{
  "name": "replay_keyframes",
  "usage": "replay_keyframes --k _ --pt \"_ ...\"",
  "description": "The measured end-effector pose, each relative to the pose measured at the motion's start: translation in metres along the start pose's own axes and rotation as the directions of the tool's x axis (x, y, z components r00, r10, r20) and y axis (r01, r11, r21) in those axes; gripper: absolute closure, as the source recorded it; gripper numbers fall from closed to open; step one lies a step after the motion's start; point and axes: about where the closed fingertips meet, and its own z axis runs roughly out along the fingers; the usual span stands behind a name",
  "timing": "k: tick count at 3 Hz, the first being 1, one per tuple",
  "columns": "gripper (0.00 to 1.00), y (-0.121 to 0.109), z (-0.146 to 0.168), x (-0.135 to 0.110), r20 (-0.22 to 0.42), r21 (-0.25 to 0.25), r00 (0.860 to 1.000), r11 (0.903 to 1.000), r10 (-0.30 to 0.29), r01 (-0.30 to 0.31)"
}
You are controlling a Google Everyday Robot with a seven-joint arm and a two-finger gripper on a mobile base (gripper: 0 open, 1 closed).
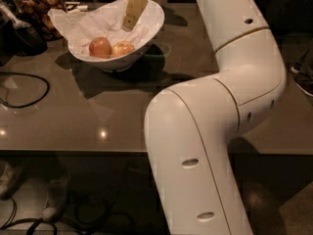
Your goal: Pick apple from white bowl
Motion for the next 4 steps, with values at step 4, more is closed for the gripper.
replay_keyframes --k 4 --pt "0.27 -0.001 0.057 0.002 -0.068 -0.062 0.998 0.9979 0.017 -0.021"
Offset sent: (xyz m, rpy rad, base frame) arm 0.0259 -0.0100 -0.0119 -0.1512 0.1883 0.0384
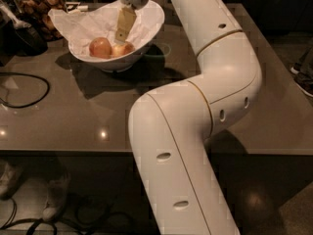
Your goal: Pick apple from white bowl
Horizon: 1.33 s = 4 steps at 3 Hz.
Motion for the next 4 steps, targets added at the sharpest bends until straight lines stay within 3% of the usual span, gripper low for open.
replay_keyframes --k 4 --pt "0.32 0.0 0.037 0.027 -0.045 -0.065 0.997 0.996 0.059 -0.062"
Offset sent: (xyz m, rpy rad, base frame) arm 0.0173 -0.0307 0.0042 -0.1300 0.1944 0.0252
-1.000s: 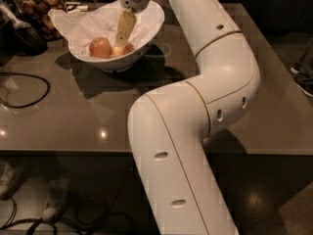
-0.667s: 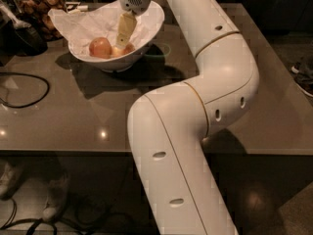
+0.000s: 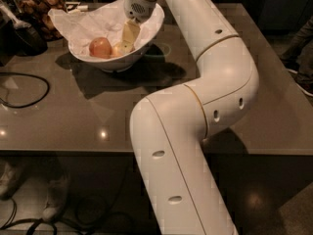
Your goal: Pick apple from white bowl
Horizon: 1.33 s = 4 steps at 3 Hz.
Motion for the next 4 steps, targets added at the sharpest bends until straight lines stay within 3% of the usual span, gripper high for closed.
replay_keyframes --k 2,4 --pt "0.32 0.001 0.012 0.007 -0.008 -0.028 1.0 0.9993 0.026 -0.026" --pt "0.33 0.005 0.02 -0.001 -0.011 -0.048 1.0 0.9988 0.013 -0.013"
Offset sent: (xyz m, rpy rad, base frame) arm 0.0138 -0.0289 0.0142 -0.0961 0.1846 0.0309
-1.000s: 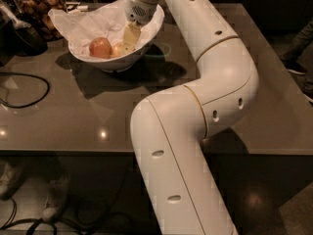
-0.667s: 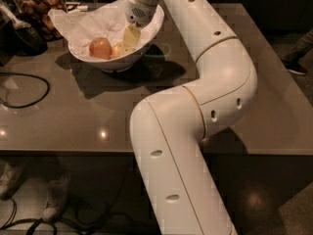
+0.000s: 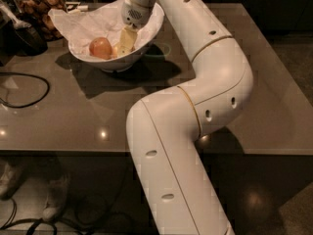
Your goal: Pick apple from white bowl
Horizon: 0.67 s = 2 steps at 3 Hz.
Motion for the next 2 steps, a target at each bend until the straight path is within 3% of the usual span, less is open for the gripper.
replay_keyframes --k 2 --pt "0.33 0.0024 0.0091 -0.0019 -0.009 -0.021 1.0 0.9998 -0.002 0.002"
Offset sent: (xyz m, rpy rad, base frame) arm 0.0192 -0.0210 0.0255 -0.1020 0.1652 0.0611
